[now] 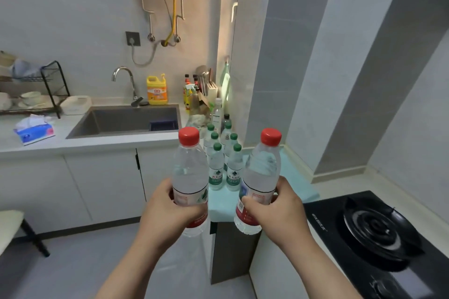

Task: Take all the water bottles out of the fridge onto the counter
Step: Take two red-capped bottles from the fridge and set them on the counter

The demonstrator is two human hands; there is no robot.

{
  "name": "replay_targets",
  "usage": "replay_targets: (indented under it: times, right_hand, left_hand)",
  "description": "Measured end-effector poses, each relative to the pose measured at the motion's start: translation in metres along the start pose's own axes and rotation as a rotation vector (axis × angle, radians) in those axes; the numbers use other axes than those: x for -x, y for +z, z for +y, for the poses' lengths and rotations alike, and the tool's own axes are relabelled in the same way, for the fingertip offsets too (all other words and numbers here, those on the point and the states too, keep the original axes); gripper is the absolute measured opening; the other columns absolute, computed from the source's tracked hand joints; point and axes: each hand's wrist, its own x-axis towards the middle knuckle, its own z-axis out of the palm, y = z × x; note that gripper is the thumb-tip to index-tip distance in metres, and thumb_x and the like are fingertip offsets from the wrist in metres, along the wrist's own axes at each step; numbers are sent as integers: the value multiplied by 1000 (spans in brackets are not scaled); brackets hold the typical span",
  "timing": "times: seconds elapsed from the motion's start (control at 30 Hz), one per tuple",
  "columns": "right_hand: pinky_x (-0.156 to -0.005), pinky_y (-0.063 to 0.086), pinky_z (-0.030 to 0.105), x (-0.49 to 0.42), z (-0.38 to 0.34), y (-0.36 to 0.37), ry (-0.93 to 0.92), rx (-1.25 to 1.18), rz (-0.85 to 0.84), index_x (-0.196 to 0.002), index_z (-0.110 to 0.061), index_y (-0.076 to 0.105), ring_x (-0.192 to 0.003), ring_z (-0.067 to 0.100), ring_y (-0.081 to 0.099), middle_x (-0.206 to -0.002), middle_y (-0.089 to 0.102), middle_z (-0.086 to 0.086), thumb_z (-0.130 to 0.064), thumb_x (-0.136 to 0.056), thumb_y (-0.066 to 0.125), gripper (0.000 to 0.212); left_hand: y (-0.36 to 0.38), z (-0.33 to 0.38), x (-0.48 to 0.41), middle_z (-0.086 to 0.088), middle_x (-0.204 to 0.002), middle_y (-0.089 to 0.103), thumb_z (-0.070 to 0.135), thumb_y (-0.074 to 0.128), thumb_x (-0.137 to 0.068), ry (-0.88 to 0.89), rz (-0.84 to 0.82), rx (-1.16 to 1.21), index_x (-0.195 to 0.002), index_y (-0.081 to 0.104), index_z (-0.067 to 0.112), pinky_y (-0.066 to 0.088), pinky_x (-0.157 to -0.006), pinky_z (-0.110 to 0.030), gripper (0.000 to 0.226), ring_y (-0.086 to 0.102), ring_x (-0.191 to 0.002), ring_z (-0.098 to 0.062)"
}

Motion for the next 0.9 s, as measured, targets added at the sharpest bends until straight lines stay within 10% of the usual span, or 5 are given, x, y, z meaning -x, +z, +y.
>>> replay_targets:
  times: [0.5, 0.9]
  right_hand:
    - [-65, 51, 29, -168, 114, 43, 122, 141, -97, -95, -31, 53, -81, 12, 61, -88, 64, -10, -35, -62, 80, 42]
    - [-64, 51, 30, -264, 217, 119, 208, 208, -319, -95, -34, 56, -77, 18, 64, -88, 69, -7, -45, -59, 81, 46]
  left_hand:
    - [106, -78, -166, 3, -90, 74, 11, 86, -50, -128, -39, -157, -97, 64, 24, 58, -73, -38, 54, 70, -86, -17]
    - [166, -170, -248, 9, -83, 75, 28, 85, -54, -307, 32, -282, -86, 66, 30, 58, -67, -32, 37, 70, -79, -8]
